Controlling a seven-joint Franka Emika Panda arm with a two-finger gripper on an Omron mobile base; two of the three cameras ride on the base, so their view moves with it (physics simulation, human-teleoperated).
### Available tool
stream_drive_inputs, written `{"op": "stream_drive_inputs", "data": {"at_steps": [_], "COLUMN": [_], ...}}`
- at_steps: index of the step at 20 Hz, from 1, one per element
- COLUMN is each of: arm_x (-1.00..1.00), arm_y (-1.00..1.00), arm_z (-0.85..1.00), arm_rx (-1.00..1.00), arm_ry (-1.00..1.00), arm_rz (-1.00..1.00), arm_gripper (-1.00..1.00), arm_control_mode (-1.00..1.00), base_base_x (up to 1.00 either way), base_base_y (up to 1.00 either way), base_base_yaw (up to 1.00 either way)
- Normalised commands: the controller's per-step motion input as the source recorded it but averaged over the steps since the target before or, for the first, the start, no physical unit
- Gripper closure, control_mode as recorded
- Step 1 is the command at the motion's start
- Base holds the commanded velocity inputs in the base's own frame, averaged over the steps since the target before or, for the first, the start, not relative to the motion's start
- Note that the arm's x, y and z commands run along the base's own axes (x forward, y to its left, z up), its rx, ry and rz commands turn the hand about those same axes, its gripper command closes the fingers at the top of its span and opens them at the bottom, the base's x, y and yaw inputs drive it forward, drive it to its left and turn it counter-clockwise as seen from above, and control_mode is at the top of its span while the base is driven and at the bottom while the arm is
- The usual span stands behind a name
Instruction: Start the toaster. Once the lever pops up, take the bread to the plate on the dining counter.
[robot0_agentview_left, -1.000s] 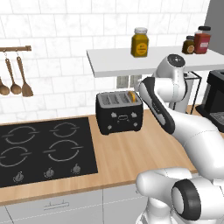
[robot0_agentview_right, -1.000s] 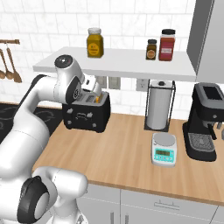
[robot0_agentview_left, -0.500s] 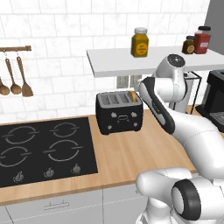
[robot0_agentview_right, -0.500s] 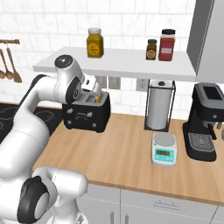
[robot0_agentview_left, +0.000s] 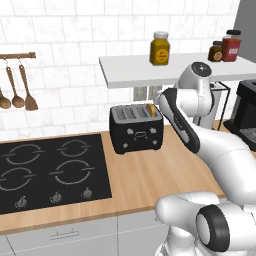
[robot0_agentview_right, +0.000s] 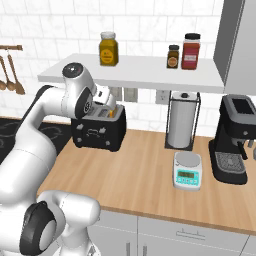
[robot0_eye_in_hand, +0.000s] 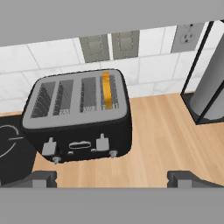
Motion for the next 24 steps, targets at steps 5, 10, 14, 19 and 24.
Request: {"op": "stream_drive_inputs", "data": {"at_steps": [5,10,14,19,24], "arm_x": [0.0,0.0,0.0,0.0,0.0], "arm_y": [0.0,0.0,0.0,0.0,0.0], "arm_z": [0.0,0.0,0.0,0.0,0.0], "arm_rx": [0.0,0.0,0.0,0.0,0.0], "arm_ry": [0.0,0.0,0.0,0.0,0.0], "arm_rz": [0.0,0.0,0.0,0.0,0.0], "arm_gripper": [-1.0,-1.0,-1.0,-1.0,-1.0], "arm_control_mode": [-1.0,-1.0,-1.0,-1.0,-1.0], "base_base_x": [0.0,0.0,0.0,0.0,0.0], "base_base_y": [0.0,0.0,0.0,0.0,0.0], "base_base_yaw": [0.0,0.0,0.0,0.0,0.0]}}
